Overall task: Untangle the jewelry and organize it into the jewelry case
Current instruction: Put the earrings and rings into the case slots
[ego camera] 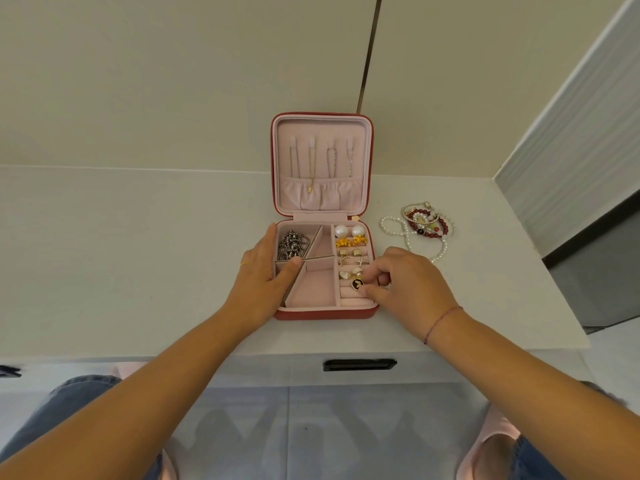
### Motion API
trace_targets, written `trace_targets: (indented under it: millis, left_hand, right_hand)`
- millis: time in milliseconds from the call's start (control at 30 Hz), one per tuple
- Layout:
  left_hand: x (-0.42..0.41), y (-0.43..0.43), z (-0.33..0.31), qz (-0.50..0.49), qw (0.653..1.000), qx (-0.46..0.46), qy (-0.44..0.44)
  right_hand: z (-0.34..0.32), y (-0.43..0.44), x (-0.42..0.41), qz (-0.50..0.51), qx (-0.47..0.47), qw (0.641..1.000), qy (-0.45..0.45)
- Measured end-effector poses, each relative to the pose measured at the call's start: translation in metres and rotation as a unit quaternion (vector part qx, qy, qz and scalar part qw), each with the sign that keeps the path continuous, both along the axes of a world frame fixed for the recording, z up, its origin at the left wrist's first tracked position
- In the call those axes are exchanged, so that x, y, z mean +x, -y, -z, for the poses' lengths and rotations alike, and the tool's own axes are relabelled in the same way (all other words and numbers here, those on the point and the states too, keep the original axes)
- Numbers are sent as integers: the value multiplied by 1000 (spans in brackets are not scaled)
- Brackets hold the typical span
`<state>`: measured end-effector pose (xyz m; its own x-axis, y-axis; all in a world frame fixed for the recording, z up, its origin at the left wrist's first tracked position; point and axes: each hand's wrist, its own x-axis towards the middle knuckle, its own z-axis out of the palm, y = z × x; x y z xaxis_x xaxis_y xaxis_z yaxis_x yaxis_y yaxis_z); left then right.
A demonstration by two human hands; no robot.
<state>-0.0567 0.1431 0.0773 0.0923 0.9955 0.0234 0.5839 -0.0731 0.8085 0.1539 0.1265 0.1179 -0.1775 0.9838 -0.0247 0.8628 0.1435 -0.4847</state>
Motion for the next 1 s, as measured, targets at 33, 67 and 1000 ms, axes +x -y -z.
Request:
trace_targets:
  millis: [33,67,1000]
  left_hand:
    - [0,0,0,-1,1000,0,-1]
    - [1,1,-1,-2,1000,-1,-2]
    - [-2,0,0,10,1000,0,-8]
  right_hand:
    - [1,0,-1,-4,2,1000,1]
    - [2,1,-3,-7,4,1000,2]
    - [30,-45,76,161,120,977,-66]
